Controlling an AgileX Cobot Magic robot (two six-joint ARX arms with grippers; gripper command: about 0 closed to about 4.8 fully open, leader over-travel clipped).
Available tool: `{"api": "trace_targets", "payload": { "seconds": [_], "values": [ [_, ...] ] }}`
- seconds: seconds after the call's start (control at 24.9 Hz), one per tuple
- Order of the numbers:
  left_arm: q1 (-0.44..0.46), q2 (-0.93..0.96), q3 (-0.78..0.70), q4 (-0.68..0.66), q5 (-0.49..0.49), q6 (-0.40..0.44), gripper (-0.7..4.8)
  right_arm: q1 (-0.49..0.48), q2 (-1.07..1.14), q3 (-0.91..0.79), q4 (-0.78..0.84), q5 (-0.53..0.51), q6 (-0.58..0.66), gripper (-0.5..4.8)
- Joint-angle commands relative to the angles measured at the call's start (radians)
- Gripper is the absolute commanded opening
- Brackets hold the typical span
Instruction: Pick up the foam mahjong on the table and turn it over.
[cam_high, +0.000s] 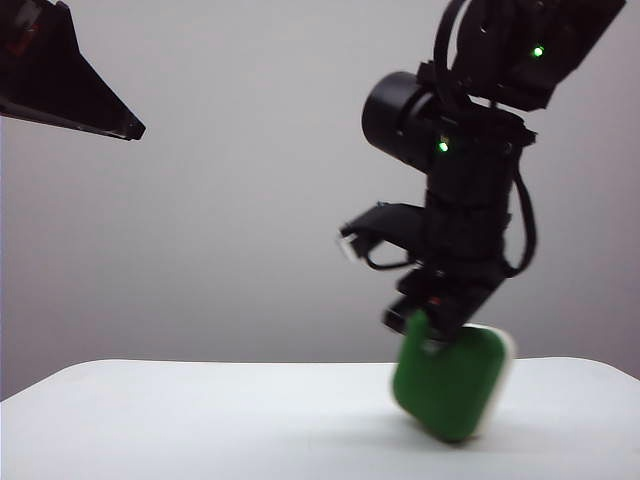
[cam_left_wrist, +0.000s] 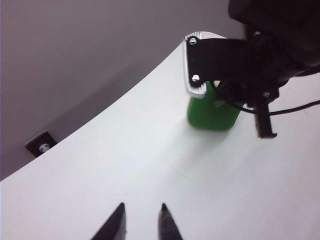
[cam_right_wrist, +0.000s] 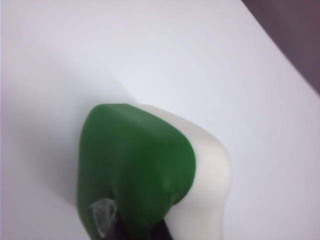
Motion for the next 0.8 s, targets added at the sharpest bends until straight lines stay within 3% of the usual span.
{"api": "trace_targets", "payload": {
  "seconds": [0.04, 0.24, 0.44, 0.56, 0.8],
  "values": [
    [0.000, -0.001, 0.006, -0.006, 0.002, -0.010, 0.84, 0.009, -0.002, 0.021, -0.013, -0.154, 0.110, 1.28],
    [0.000, -0.001, 0.006, -0.012, 0.004, -0.011, 0.84, 0.020, -0.002, 0.023, -0.030, -0.242, 0.180, 1.31],
    [0.000, -0.001, 0.006, -0.026, 0.003, -0.010, 0.84, 0.020, -0.002, 0.023, -0.036, -0.476, 0.373, 1.31],
    [0.000, -0.001, 0.006, -0.029, 0.003, -0.010, 0.84, 0.020, -0.002, 0.023, -0.024, -0.486, 0.386, 1.31],
    [0.000, -0.001, 0.006, -0.032, 0.002, -0.010, 0.84, 0.020, -0.010, 0.022, -0.027, -0.727, 0.491, 1.30]
  ]
}}
